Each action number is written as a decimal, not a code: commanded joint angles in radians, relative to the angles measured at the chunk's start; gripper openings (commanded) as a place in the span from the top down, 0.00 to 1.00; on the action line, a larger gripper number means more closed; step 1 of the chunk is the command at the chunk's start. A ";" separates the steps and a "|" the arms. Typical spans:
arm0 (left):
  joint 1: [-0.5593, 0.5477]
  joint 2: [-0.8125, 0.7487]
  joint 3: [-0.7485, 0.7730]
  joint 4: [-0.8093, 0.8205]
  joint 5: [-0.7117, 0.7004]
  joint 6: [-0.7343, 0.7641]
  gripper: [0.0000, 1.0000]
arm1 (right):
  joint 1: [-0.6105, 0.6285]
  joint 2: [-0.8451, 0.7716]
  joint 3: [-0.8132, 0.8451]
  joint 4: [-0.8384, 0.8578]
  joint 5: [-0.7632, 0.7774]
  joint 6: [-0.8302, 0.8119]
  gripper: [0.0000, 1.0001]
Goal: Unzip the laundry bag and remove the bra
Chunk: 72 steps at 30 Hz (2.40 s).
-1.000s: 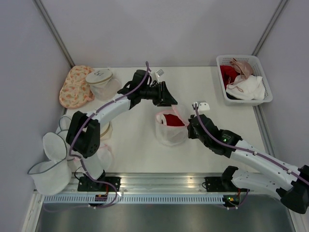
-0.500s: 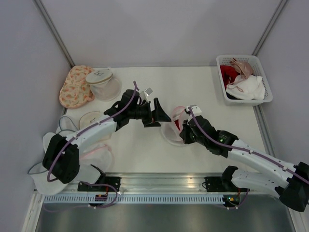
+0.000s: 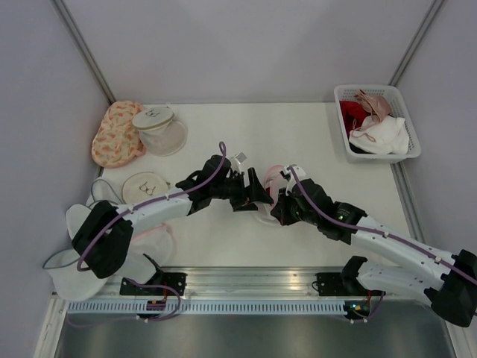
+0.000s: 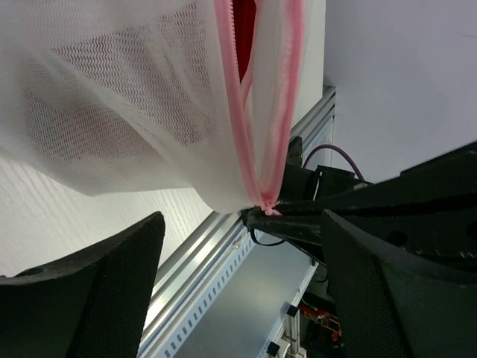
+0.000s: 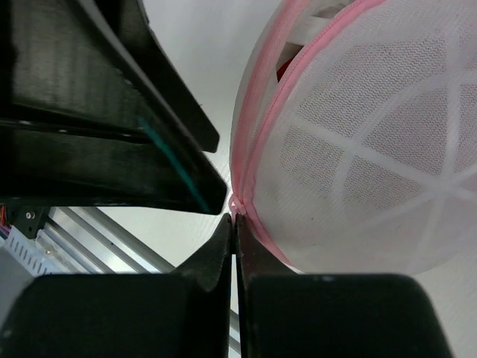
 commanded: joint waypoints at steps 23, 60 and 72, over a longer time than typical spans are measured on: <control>-0.021 -0.025 -0.010 0.001 -0.232 -0.012 0.98 | 0.000 -0.078 -0.028 -0.218 0.028 0.006 1.00; 0.009 0.160 0.327 -0.191 -0.416 0.305 0.21 | 0.001 -0.075 -0.045 -0.349 0.260 0.175 1.00; -0.007 0.257 0.371 -0.265 -0.372 0.387 0.58 | 0.003 -0.075 -0.048 -0.346 0.273 0.190 0.99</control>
